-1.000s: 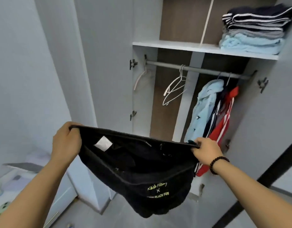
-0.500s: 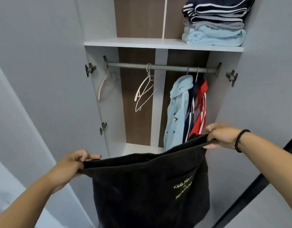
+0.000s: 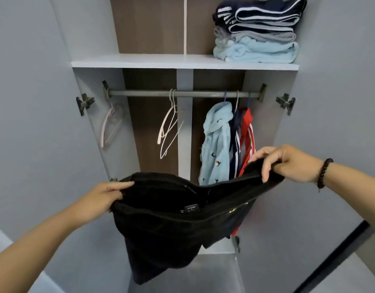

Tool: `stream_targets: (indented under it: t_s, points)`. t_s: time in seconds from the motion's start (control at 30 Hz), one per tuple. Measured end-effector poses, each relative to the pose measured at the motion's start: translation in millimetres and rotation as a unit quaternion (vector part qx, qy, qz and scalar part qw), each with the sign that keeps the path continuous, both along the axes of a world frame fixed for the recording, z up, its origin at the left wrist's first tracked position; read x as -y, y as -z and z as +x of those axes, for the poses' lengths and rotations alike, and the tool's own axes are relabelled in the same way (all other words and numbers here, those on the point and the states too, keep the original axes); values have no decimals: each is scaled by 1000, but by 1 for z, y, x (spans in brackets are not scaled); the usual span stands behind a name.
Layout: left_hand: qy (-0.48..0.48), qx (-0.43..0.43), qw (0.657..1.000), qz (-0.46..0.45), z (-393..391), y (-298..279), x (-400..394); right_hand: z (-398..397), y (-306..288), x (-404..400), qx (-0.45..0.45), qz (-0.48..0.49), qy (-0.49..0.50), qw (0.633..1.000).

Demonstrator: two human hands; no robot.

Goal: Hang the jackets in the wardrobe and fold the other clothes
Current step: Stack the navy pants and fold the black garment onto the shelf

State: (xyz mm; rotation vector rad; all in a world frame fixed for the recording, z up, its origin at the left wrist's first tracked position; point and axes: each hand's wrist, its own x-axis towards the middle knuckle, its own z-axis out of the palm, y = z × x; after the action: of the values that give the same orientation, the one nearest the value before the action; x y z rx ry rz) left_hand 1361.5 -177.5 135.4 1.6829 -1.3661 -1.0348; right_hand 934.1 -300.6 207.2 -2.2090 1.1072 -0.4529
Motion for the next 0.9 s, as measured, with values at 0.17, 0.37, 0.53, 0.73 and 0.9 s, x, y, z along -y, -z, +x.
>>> stream_targets:
  t_s: [0.17,0.37,0.53,0.73,0.9]
  points:
    - [97,6,994,41,22,-31,32,2,-10,3,-81,-9,4,997]
    - [16,141,984,-108,13,-56,69,-7,5,3,-254,-63,-46,964]
    - [-26,165,973,-161,14,-64,72,-21,-6,10,-214,-154,-68,962]
    - [4,139,967,-215,6,-82,63,-42,-41,36,-133,-185,95,969]
    - [-55,145,956,-250,2,-95,62,-48,-67,53,28,-108,163,980]
